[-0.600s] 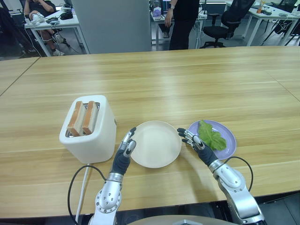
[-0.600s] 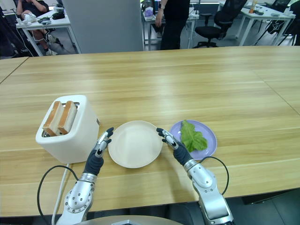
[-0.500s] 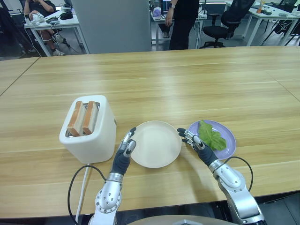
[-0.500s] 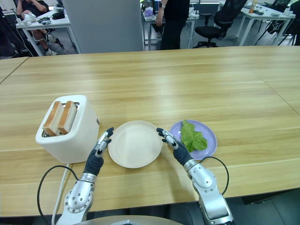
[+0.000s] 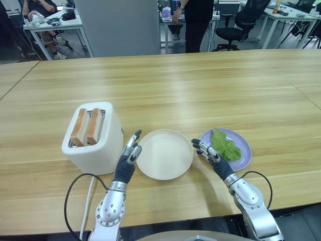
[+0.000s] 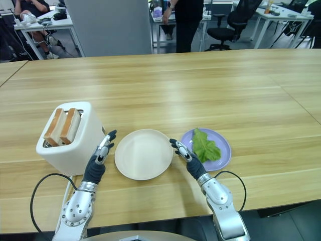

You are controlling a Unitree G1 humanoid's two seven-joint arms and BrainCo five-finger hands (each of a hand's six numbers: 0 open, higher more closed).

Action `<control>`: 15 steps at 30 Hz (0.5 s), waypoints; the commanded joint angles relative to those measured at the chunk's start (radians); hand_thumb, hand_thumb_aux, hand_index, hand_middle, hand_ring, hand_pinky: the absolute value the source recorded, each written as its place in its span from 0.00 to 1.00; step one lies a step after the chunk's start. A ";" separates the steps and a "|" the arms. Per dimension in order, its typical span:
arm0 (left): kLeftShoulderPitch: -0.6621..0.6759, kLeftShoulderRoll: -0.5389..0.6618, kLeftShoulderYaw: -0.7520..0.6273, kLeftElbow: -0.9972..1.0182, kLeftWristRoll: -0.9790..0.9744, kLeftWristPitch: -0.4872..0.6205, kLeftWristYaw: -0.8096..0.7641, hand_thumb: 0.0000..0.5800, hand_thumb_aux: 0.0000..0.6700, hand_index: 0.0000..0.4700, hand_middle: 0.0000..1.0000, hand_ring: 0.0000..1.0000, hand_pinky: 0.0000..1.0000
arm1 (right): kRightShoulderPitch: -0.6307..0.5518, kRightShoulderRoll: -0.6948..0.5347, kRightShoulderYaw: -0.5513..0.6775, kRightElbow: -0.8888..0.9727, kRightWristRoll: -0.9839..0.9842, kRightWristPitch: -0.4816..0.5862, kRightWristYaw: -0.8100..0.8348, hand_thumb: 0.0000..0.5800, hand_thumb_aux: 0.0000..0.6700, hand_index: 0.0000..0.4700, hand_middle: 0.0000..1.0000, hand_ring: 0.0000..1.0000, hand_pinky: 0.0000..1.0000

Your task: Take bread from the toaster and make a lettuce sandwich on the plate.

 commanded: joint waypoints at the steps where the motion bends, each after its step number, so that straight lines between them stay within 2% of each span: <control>1: 0.020 0.026 0.042 -0.099 0.050 0.072 -0.011 0.00 0.00 0.00 0.00 0.00 0.00 | 0.010 0.001 0.010 -0.004 -0.014 0.003 -0.005 0.00 0.00 0.00 0.00 0.00 0.00; 8: 0.034 0.084 0.301 -0.296 0.225 0.255 0.002 0.00 0.00 0.00 0.00 0.00 0.00 | 0.012 0.003 -0.002 -0.006 -0.012 0.005 -0.006 0.00 0.00 0.00 0.00 0.00 0.00; 11: 0.055 0.131 0.402 -0.335 0.372 0.311 -0.011 0.00 0.00 0.00 0.00 0.00 0.00 | 0.027 0.003 -0.004 -0.013 -0.014 0.002 -0.009 0.00 0.00 0.00 0.00 0.00 0.00; 15: 0.083 0.167 0.450 -0.341 0.578 0.372 -0.049 0.00 0.00 0.00 0.00 0.00 0.00 | 0.033 0.001 -0.005 -0.016 -0.013 0.002 -0.010 0.00 0.00 0.00 0.00 0.00 0.00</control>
